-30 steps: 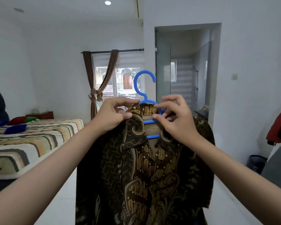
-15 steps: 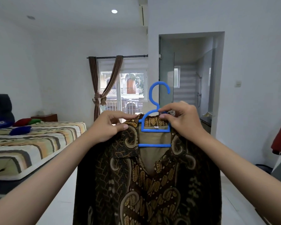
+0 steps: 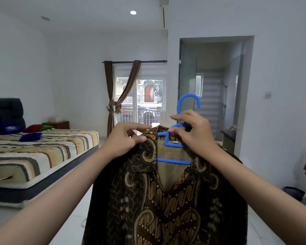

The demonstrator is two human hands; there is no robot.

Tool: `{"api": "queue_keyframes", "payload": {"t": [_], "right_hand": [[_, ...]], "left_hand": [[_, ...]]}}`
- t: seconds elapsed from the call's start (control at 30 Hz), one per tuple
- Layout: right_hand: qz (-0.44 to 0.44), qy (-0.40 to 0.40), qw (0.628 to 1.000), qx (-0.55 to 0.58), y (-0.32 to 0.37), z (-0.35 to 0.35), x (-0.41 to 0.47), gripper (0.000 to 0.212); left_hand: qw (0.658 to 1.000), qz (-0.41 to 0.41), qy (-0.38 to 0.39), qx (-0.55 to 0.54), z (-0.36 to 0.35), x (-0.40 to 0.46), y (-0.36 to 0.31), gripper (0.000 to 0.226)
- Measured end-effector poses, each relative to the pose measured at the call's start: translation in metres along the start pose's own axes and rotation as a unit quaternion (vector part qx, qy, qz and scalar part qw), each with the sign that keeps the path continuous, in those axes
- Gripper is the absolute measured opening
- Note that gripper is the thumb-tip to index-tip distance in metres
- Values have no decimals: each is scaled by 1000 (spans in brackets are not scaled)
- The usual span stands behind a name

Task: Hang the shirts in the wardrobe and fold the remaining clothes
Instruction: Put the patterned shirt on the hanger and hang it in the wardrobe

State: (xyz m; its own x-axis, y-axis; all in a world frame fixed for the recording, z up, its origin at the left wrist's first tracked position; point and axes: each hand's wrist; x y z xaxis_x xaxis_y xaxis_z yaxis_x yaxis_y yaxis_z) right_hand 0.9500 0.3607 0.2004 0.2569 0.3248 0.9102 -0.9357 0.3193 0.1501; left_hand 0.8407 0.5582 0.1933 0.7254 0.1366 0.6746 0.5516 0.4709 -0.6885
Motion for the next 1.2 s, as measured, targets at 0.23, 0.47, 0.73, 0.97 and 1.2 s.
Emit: {"api": "queue_keyframes", "payload": {"t": [0.23,0.47,0.73,0.97,1.2], "right_hand": [[-25,10,1000,5,-33,22,13,35],[-112,-54,992,-24,-45,8,5,33],[-209,31,977,13,-27,-21,-31,29],[-209,80,970,94,4,-15,-37,31],[-112,46,992,43,74,5,-32,34]], "left_hand": [[977,116,55,168,21,-1,12,8],[975,121,-9,188,-5,4,10,9],[983,137,-25,123,-16,-13,15,21],[985,144,-25,93,6,-34,13,18],[997,34,-30,60,33,-54,-16,34]]}}
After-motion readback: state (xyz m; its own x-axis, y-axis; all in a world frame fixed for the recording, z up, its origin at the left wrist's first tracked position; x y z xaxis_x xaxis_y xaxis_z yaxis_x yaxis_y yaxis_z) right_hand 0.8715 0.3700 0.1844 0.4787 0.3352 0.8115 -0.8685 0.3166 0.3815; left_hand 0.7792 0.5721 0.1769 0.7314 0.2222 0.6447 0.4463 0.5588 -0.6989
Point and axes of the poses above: each hand's wrist, its own x-axis towards the middle knuckle, its own z-axis out of the back of the hand, y = z × x, and after that the axes turned 13 degrees about -x, right-handed
